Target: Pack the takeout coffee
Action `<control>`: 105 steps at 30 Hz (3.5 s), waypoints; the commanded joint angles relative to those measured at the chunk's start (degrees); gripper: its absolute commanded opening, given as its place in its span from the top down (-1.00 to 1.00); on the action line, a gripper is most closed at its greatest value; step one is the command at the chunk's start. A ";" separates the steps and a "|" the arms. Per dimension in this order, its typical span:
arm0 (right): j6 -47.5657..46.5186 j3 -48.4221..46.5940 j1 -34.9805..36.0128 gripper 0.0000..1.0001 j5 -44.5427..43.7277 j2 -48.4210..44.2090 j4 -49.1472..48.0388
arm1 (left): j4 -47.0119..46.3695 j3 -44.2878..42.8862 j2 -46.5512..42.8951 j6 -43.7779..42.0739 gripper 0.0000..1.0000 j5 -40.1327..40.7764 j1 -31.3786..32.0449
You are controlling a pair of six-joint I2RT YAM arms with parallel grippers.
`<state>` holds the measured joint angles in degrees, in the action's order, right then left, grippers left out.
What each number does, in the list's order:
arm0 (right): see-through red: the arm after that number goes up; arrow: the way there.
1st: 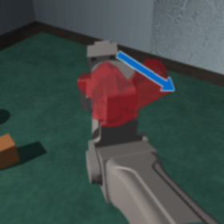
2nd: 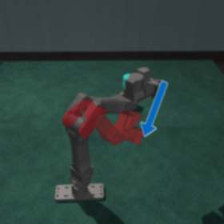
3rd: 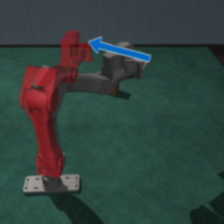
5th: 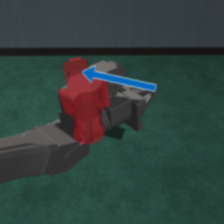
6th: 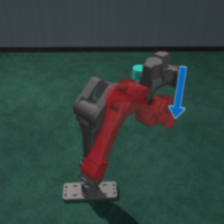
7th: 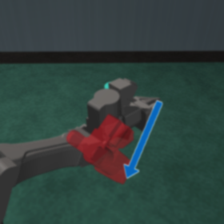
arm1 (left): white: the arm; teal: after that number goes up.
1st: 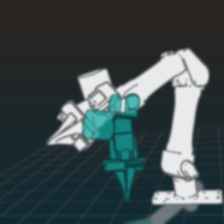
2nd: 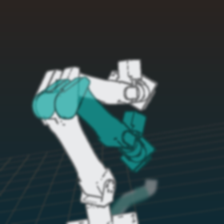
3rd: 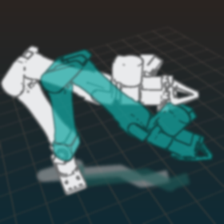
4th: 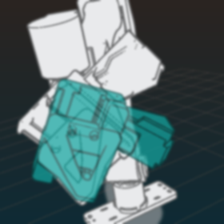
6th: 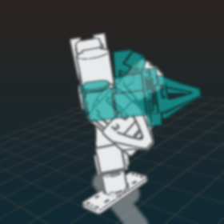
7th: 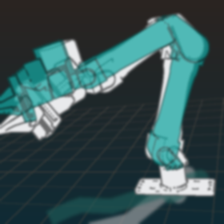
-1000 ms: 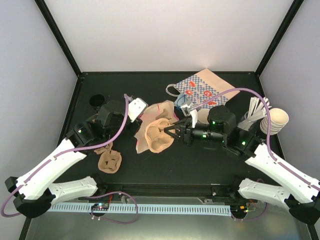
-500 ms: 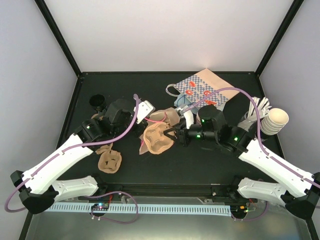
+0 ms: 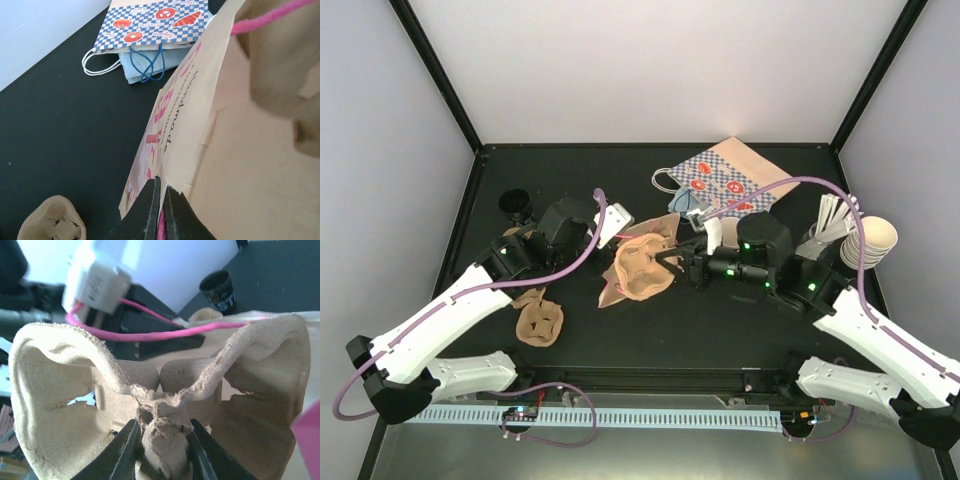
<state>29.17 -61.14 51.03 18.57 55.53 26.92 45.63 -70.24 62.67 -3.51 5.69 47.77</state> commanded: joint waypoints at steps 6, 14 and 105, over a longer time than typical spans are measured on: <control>9.25 2.12 -0.07 0.50 -6.06 -4.70 -5.77 | -1.44 -0.02 -2.22 0.17 0.96 -1.65 0.43; 11.78 4.88 -0.01 0.50 -9.92 -7.60 -8.95 | -1.65 0.87 -3.32 -0.11 0.97 -2.26 0.40; 1.35 -8.24 1.79 0.63 -21.89 12.61 6.37 | 4.68 4.45 -11.54 12.32 -0.16 -3.70 -0.75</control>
<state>31.40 -67.51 53.15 -2.42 67.68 34.72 52.18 -67.68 51.27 7.16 1.06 47.20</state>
